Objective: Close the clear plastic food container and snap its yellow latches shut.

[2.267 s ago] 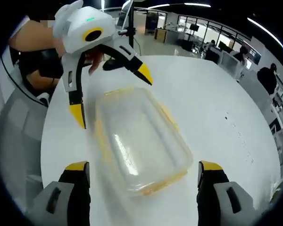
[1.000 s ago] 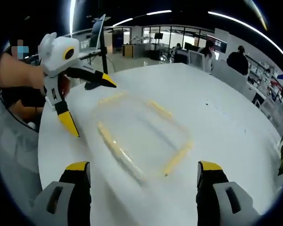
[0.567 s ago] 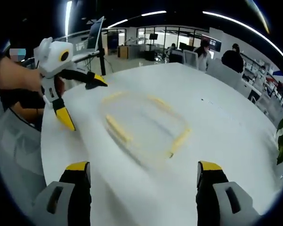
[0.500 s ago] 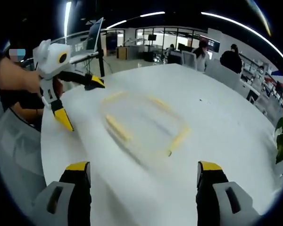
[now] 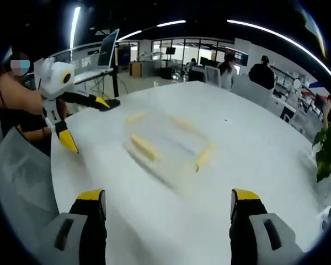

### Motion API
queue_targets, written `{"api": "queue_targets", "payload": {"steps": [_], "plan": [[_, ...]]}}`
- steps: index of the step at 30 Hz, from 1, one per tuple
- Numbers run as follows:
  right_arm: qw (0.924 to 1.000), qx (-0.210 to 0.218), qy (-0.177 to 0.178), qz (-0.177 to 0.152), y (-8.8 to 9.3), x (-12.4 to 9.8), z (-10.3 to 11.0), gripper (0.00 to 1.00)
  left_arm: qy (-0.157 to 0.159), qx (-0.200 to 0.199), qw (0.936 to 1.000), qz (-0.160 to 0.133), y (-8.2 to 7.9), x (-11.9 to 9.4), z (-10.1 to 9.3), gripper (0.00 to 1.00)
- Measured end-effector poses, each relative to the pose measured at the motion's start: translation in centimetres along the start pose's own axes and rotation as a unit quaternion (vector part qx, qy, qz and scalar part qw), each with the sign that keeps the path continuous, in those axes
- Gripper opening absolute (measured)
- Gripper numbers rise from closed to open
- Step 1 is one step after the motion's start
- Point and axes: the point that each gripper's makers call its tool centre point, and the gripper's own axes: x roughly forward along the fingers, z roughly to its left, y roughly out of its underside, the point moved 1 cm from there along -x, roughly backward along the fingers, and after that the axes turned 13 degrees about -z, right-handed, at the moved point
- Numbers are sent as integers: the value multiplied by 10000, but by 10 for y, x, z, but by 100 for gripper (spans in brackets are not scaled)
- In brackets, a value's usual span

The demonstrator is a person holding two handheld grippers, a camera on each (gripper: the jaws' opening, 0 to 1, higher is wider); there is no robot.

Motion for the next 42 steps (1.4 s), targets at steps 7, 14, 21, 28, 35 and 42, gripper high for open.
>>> {"api": "queue_targets", "payload": {"steps": [7,14,21,28,35,42], "plan": [[9997,61,123,-211,1,-17,11,96,-110,-127,9998,-96,5,-18,-8,99],[9992,68,240,-316,6,-33,12,96,-222,-269,9993,-145,11,-33,-12,99],[9984,106,403,-383,10,-49,12,95,-269,-395,9987,-196,18,-49,-20,99],[9975,207,538,-398,17,-64,13,95,-305,-528,9980,-175,27,-64,-27,99],[9971,310,568,-403,24,-71,19,94,-339,-534,9978,-193,33,-73,-34,99],[9972,347,577,-330,32,-78,24,94,-426,-634,9968,-232,36,-78,-37,99]]}}
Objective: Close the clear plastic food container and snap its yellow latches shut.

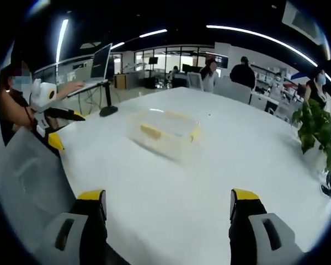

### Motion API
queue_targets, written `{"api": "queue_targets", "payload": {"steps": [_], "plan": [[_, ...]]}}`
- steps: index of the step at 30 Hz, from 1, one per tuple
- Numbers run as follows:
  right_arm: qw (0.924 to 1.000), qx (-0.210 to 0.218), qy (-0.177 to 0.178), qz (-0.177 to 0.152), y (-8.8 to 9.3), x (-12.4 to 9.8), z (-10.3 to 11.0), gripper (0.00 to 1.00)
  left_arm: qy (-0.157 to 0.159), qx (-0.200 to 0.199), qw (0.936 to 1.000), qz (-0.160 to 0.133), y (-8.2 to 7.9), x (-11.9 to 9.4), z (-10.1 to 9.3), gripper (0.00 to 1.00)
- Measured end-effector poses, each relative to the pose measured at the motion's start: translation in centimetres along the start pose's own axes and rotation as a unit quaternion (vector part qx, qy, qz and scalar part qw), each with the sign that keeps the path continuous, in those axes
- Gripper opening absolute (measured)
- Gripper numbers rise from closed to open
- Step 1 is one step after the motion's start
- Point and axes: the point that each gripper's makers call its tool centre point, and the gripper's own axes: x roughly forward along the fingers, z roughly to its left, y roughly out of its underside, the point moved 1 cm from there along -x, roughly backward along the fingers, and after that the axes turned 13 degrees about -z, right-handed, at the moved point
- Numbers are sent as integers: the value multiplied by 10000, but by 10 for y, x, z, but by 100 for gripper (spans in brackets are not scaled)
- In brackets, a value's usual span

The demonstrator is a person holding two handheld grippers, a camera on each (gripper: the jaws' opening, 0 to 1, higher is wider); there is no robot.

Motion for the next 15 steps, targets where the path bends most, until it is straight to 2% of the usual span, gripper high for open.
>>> {"api": "queue_targets", "payload": {"steps": [2,15], "plan": [[10000,14,-19,30,2,-2,2,94,-19,-24,10000,-69,-2,-3,-1,99],[10000,48,-1,-34,2,-2,4,94,-72,33,9999,-76,-1,-5,-1,99]]}}
